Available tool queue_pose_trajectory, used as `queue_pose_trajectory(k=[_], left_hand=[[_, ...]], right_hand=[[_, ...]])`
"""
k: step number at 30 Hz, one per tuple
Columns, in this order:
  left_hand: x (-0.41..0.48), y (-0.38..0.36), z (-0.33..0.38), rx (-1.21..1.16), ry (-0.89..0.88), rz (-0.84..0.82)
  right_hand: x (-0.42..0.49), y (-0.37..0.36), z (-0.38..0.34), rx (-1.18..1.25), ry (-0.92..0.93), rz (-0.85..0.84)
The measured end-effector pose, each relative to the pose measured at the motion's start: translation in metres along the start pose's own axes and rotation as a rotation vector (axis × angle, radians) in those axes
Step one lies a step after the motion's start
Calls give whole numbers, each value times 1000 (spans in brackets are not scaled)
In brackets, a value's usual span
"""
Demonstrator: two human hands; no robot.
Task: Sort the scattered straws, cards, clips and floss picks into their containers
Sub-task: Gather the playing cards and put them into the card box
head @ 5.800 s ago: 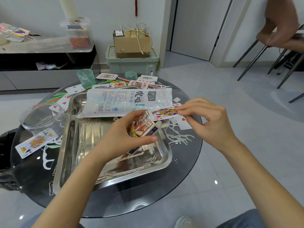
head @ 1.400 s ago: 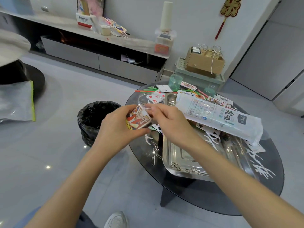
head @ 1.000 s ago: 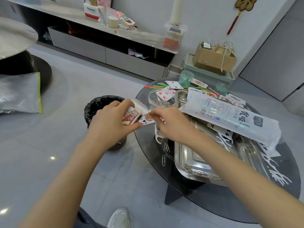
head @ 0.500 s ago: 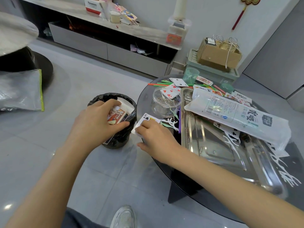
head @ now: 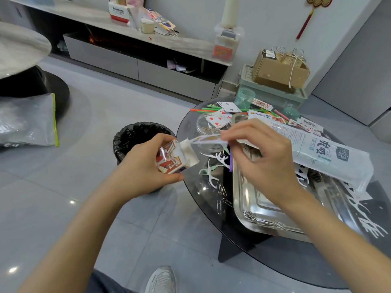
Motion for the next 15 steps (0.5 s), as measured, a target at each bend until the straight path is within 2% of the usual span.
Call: queue_pose_trajectory(k=[4,9,15], left_hand=[[0,-1,9,-180,-11,-49],[-1,-3,17,-331,-24,-161],[-1,-8,24,-344,-44,-205]], right_hand=[[-20,9,5,61,94,-115],[-32,22,13,43,127,-83],[-34,37,13,-51,193,-71]])
Point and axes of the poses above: each hand's wrist, its own x-axis towards the middle knuckle, its own y-axis out of the back of the hand, z = x × y, the point moved 1 cm from there along x, towards the middle knuckle, and after that the axes turned 3 degrees about -y, right-handed, at the moved point
